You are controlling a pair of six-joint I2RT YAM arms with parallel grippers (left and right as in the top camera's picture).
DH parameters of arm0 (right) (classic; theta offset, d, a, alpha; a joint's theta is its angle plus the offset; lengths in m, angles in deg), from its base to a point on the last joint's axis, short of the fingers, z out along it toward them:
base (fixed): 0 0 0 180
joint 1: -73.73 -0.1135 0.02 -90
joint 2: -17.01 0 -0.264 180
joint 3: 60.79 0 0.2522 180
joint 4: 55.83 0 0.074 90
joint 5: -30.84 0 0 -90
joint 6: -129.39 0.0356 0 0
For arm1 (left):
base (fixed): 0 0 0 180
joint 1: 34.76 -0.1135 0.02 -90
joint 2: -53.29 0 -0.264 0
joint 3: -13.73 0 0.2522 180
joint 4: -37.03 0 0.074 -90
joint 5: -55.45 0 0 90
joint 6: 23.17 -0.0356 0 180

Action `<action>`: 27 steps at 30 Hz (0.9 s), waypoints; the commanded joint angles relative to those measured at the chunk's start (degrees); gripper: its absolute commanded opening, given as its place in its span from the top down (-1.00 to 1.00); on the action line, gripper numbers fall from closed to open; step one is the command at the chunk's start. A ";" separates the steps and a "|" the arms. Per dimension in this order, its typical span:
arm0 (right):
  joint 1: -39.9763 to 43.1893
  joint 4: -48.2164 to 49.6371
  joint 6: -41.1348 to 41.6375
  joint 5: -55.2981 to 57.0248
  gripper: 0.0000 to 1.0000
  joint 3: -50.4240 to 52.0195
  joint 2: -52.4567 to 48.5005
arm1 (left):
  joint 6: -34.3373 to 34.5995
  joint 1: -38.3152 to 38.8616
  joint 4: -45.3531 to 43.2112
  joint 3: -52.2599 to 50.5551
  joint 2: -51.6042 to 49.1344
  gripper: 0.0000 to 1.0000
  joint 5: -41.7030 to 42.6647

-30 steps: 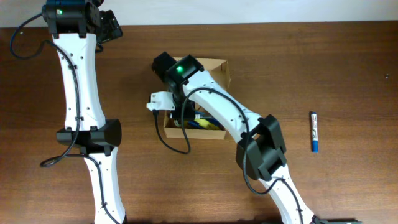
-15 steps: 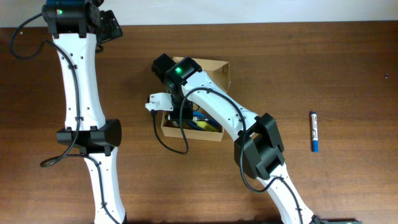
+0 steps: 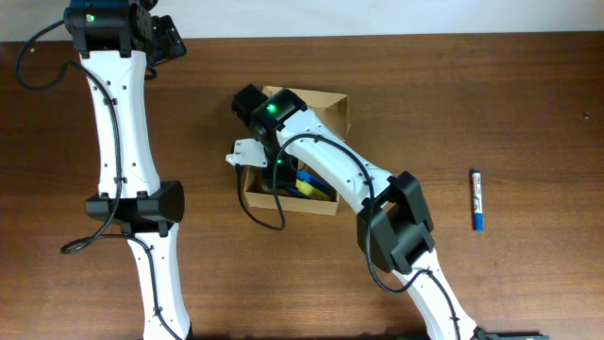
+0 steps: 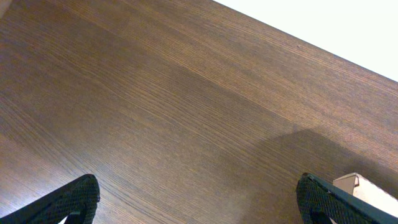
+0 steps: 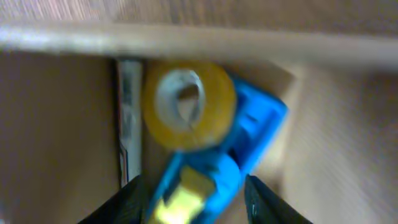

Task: Pack container
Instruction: 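Carry the green-capped marker into the box and open the right gripper, then move the right gripper to the blue-capped marker and grasp it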

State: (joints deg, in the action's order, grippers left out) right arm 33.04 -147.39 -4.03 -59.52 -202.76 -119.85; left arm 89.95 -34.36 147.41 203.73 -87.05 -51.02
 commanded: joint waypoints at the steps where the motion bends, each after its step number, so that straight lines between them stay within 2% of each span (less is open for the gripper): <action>1: 0.63 0.04 3.08 5.07 -0.01 -0.26 9.90 | -0.72 -0.20 0.04 -0.28 2.19 -1.00 0.07; 8: 4.85 1.20 6.97 15.85 -0.05 2.27 25.22 | -0.72 -0.20 0.04 -0.28 2.19 -1.00 0.07; 12: 15.19 4.87 11.39 17.16 -0.05 10.84 33.55 | -0.72 -0.20 0.04 -0.28 2.19 -1.00 0.07; 15: 27.04 9.55 15.93 16.55 -0.09 20.96 38.47 | -0.72 -0.20 0.04 -0.28 2.19 -1.00 0.07; 21: 47.87 17.07 24.28 7.30 -0.15 35.89 39.45 | -0.72 -0.20 0.04 -0.28 2.19 -1.00 0.07; 25: 55.52 17.09 31.01 3.34 -0.15 42.40 36.83 | -0.72 -0.20 0.04 -0.28 2.19 -1.00 0.07; 27: 57.29 16.81 33.59 2.99 0.07 44.63 35.63 | -0.72 -0.20 0.04 -0.28 2.19 -1.00 0.07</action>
State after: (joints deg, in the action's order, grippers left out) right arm 88.58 -130.39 21.87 -52.31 -160.59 -83.19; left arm 89.97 -34.36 147.41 203.73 -87.05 -51.02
